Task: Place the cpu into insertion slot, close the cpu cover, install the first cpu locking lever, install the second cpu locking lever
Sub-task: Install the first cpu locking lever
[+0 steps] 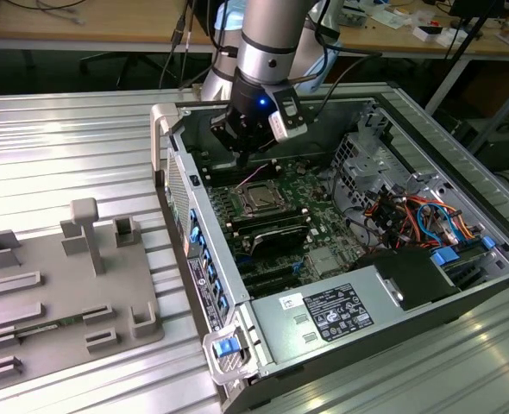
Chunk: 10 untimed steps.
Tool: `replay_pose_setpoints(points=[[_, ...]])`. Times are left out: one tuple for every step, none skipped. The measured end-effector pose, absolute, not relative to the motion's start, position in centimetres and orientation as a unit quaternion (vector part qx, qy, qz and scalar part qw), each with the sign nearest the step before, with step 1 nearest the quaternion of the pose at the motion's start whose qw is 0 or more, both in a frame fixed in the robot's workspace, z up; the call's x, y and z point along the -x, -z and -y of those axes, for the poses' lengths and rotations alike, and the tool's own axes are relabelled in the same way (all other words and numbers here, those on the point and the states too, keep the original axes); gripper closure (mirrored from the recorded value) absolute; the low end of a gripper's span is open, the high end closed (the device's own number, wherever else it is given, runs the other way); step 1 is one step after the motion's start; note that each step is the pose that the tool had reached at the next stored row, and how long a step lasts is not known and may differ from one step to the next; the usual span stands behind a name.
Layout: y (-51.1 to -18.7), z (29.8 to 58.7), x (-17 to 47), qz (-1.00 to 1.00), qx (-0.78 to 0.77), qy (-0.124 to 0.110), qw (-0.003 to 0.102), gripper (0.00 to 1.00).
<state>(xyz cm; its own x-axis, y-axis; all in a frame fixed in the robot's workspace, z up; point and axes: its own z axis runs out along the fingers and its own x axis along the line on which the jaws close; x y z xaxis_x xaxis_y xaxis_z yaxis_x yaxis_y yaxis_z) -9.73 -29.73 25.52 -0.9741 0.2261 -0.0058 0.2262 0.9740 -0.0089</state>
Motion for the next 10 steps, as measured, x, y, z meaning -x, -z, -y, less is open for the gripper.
replay_pose_setpoints(points=[[-25.45,29.73,9.68,-0.994,-0.11,0.005,0.002,0.89],[-25.39,29.73,9.61,-0.994,-0.108,0.005,0.002,0.89],[-25.32,29.72,9.48,-0.994,-0.105,0.005,0.002,0.89],[-25.27,29.71,9.36,-0.995,-0.103,0.005,0.002,0.89],[-25.21,29.71,9.27,-0.995,-0.099,0.005,0.002,0.89],[-25.16,29.71,9.24,-0.996,-0.093,0.005,0.002,0.89],[-25.11,29.71,9.24,-0.996,-0.084,0.005,0.003,0.89],[-25.05,29.71,9.23,-0.997,-0.075,0.005,0.003,0.89],[-24.98,29.71,9.23,-0.998,-0.065,0.005,0.003,0.89],[-24.92,29.71,9.23,-0.998,-0.057,0.005,0.003,0.89]])
